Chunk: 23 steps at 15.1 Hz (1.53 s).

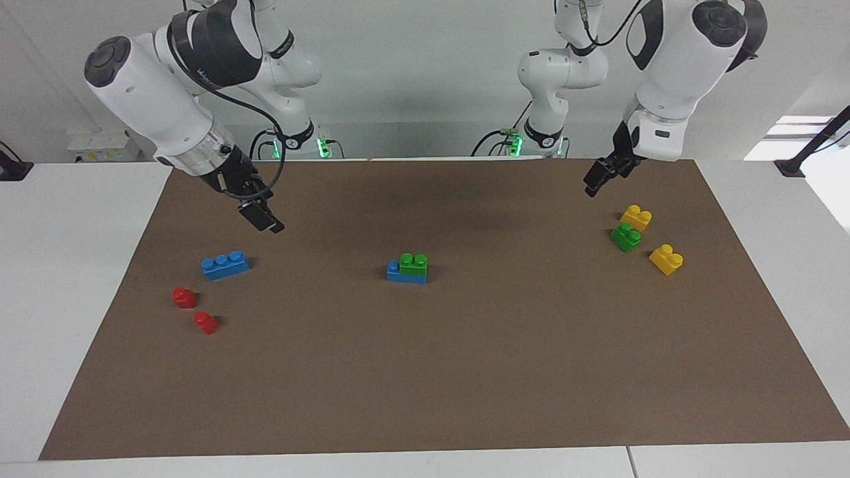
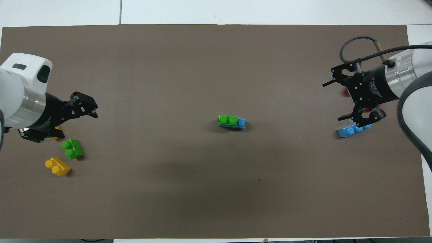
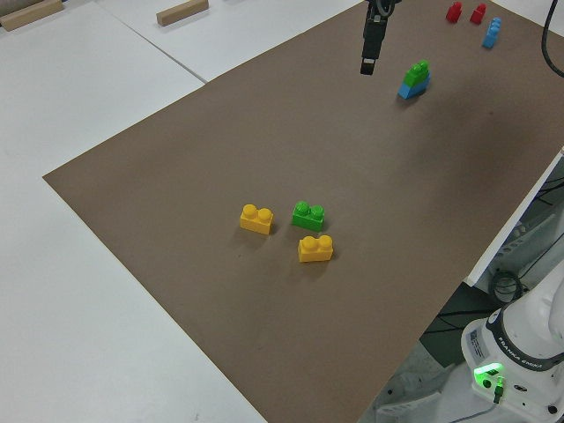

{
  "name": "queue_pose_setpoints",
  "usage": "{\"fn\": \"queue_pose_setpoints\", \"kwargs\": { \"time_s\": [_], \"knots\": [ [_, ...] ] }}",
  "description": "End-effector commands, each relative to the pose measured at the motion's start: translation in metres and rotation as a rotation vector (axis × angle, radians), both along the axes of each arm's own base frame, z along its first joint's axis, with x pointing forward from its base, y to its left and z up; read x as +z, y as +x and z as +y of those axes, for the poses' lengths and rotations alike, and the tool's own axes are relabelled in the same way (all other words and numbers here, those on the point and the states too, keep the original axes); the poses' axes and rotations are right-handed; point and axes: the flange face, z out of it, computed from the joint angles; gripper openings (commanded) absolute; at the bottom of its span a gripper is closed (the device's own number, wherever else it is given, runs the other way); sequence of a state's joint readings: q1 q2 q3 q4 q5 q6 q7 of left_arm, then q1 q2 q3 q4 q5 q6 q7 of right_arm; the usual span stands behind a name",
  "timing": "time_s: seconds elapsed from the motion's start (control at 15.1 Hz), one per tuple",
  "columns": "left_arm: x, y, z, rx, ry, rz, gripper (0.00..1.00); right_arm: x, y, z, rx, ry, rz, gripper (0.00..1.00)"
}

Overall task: Remove green block with left arm and hold with right
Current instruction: 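Move the left gripper and the right gripper toward the joined blocks, then grasp the green block with the left gripper while the right gripper grasps blue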

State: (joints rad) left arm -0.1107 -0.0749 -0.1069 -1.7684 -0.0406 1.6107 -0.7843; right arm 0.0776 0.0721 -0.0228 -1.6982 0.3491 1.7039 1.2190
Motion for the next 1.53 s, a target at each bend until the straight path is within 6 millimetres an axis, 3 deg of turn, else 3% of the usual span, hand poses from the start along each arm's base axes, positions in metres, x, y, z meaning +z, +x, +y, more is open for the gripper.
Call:
{"fn": "queue_pose_setpoints", "kwargs": {
  "time_s": [0.0, 0.13, 0.27, 0.4, 0.53, 0.8, 1.13, 1.46],
  "knots": [
    [-0.004, -0.022, -0.032, 0.224, -0.01, -0.029, 1.0, -0.02, 0.007, 0.008, -0.112, 0.073, 0.053, 0.98],
    [-0.013, -0.03, -0.062, 0.406, -0.025, -0.041, 1.0, -0.03, 0.014, 0.013, -0.214, 0.114, 0.096, 0.97],
    [-0.018, -0.033, -0.082, 0.553, -0.029, -0.05, 1.0, -0.034, 0.017, 0.04, -0.336, 0.134, 0.125, 0.97],
    [-0.022, -0.036, -0.102, 0.683, -0.037, -0.058, 1.0, -0.045, 0.015, 0.065, -0.353, 0.129, 0.119, 0.97],
    [-0.029, -0.036, -0.12, 0.788, -0.043, -0.06, 1.0, -0.061, 0.013, 0.077, -0.358, 0.127, 0.101, 0.97],
    [-0.057, -0.037, -0.163, 0.854, -0.039, -0.043, 1.0, -0.088, 0.015, 0.101, -0.362, 0.138, 0.1, 0.97],
    [-0.092, -0.028, -0.203, 0.888, -0.055, -0.041, 1.0, -0.128, 0.004, 0.112, -0.375, 0.113, 0.1, 0.97],
    [-0.112, 0.0, -0.237, 0.943, -0.068, -0.034, 1.0, -0.155, -0.018, 0.122, -0.376, 0.093, 0.1, 0.97]
  ]
}}
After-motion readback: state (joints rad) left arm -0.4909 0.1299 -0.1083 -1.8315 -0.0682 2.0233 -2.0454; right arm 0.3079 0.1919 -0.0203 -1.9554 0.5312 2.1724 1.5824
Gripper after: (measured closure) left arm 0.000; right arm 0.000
